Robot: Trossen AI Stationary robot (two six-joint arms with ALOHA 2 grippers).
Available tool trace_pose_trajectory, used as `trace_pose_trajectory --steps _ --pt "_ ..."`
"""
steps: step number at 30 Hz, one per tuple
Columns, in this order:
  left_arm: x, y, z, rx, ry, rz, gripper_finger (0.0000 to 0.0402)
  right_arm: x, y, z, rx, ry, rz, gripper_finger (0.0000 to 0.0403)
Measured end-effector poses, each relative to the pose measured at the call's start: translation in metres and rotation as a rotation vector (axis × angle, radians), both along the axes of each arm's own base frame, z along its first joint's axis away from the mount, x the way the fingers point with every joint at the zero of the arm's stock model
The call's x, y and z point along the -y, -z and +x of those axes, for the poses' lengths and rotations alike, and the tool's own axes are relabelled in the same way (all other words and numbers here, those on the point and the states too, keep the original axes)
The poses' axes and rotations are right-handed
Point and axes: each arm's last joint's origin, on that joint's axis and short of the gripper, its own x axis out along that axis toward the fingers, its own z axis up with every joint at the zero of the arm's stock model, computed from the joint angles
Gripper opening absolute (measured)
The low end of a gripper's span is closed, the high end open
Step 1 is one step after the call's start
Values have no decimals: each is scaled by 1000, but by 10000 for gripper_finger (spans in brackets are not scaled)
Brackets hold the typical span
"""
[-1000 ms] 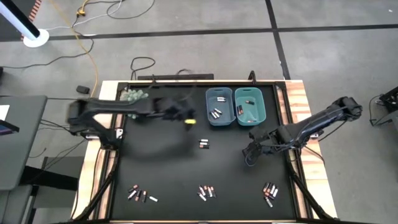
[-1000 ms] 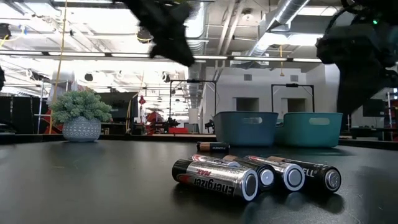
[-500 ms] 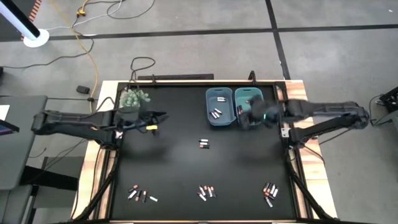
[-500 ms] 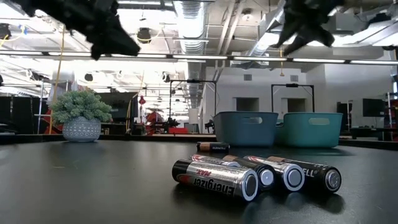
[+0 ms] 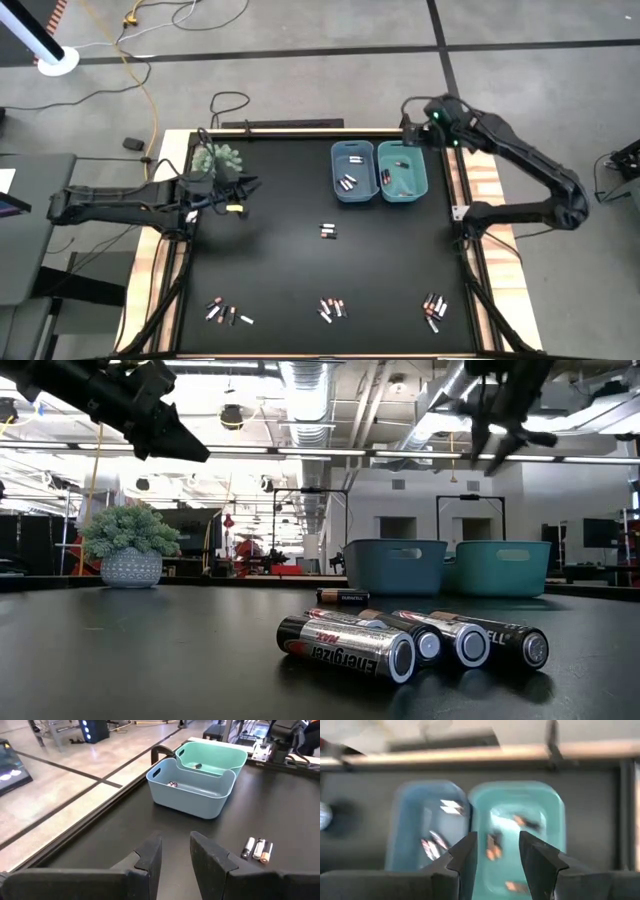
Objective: Sort batteries
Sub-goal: Move the bins to the top middle of the table
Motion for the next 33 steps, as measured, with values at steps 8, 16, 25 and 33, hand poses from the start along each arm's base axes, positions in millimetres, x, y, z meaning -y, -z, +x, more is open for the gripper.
trace_pose_trajectory --steps 8,16,25,33 --pt "0 0 0 3 -1 -3 95 43 43 -13 -225 1 306 163" --pt "0 0 0 55 -28 -79 95 70 79 -6 -360 -133 437 163" --pt "0 -1 0 113 -57 -165 95 91 109 -14 -364 -109 465 163" --pt "0 -1 0 102 -51 -137 95 90 138 -11 -379 -141 530 163"
